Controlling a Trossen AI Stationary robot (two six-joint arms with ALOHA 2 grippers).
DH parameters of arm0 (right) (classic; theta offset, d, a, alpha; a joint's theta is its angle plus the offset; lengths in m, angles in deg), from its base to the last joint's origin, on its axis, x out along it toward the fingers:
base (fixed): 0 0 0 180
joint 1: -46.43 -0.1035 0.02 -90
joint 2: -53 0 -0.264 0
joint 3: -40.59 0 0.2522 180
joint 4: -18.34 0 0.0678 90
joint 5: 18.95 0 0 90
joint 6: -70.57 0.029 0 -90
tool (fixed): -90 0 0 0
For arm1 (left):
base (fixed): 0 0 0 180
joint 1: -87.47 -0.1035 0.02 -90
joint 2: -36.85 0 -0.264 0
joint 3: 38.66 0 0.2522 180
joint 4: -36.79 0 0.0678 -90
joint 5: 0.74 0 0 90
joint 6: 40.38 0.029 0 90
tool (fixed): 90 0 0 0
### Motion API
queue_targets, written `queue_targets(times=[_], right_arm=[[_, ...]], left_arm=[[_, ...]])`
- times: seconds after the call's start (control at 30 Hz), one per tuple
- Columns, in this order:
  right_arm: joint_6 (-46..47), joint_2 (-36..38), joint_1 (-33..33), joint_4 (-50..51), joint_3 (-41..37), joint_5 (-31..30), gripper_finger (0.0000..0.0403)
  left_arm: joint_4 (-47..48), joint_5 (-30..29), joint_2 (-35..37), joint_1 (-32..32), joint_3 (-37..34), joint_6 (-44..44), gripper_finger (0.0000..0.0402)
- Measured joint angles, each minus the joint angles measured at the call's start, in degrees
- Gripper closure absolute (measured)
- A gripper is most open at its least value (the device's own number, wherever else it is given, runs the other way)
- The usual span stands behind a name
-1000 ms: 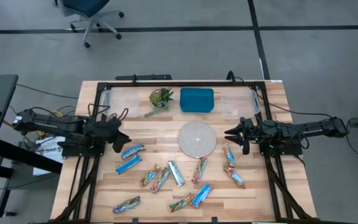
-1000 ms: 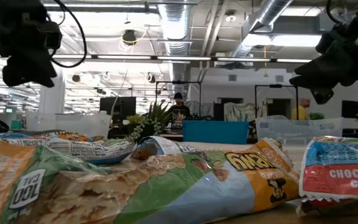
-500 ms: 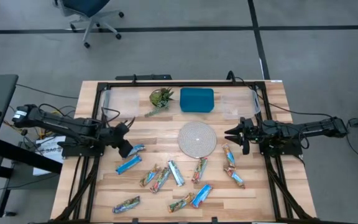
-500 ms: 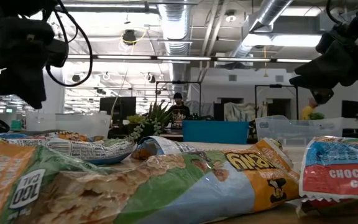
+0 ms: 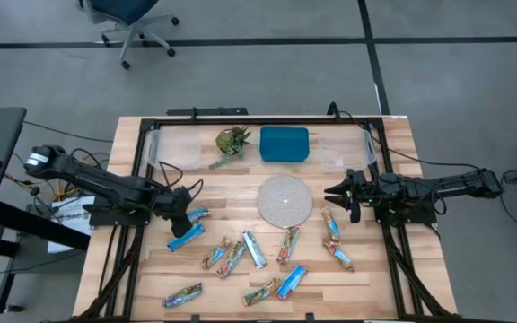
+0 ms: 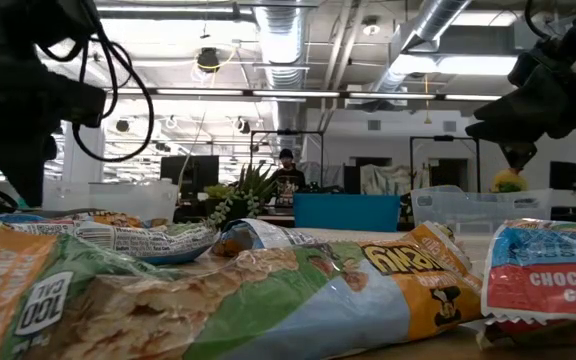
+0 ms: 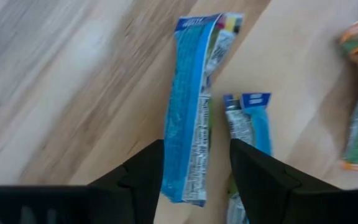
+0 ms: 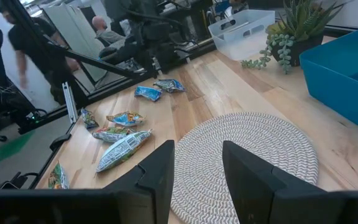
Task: Pick and place Granola Bars by type
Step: Put the blue granola bar into the left transparent bin
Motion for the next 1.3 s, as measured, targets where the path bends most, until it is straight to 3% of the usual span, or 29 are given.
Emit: queue_targets(times=[0.3, 0.7, 1.3], right_arm=[[0.02, 0.0, 0.01, 0.01, 0.01, -0.02, 0.0275], [0.02, 0.0, 0.0, -0.01, 0.01, -0.01, 0.0275], [0.0, 0.01, 0.0, 0.01, -0.01, -0.02, 0.0275]], left_arm=[[-0.71, -2.2, -5.62, 0.0, -0.02, 3.43, 0.0188], [-5.14, -1.18, -11.33, -0.02, -0.04, 4.33, 0.019], [-6.16, -2.24, -11.6, -0.02, -0.31, 3.96, 0.03]])
